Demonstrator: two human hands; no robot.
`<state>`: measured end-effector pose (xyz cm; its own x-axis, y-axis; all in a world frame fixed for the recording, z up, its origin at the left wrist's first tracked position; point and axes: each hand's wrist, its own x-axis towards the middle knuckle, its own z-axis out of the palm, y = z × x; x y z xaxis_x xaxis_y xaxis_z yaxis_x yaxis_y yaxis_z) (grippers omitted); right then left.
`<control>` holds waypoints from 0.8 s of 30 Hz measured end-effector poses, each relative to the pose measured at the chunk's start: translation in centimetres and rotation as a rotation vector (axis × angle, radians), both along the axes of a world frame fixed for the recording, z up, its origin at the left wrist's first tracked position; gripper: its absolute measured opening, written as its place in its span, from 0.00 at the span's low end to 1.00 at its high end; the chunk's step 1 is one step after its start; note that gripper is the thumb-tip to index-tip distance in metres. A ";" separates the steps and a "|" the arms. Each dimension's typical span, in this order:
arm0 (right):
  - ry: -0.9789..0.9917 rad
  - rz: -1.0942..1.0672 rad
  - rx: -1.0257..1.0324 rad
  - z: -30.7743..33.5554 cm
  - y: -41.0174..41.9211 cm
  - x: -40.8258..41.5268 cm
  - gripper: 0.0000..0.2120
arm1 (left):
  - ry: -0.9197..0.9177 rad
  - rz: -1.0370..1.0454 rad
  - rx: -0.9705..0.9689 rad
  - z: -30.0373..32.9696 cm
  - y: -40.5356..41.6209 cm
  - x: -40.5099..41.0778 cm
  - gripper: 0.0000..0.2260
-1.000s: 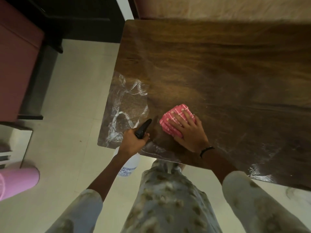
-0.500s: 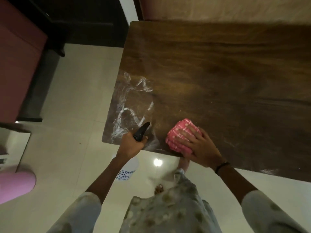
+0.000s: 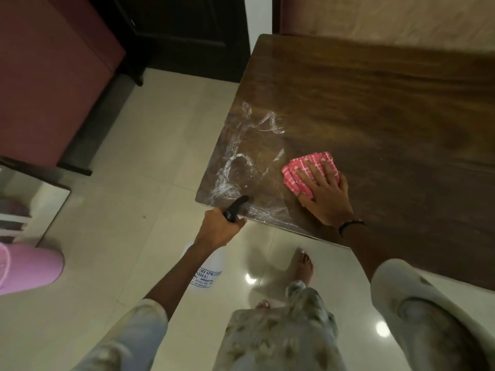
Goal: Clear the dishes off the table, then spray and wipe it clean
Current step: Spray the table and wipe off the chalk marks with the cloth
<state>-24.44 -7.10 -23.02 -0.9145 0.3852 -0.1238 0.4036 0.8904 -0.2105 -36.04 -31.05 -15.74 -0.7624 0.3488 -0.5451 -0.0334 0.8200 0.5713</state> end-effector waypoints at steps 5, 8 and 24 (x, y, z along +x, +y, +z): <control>0.016 -0.023 -0.001 0.3 -0.2 -2.4 0.36 | 0.071 -0.007 -0.036 0.3 0.5 -1.9 0.07; 0.014 -0.026 0.010 0.3 0.1 -4.4 0.37 | 0.069 -0.004 -0.027 0.5 1.4 -3.7 0.12; 0.129 0.402 0.025 -1.3 -5.9 -13.0 0.29 | 0.052 0.169 0.110 -0.3 4.3 -10.0 0.19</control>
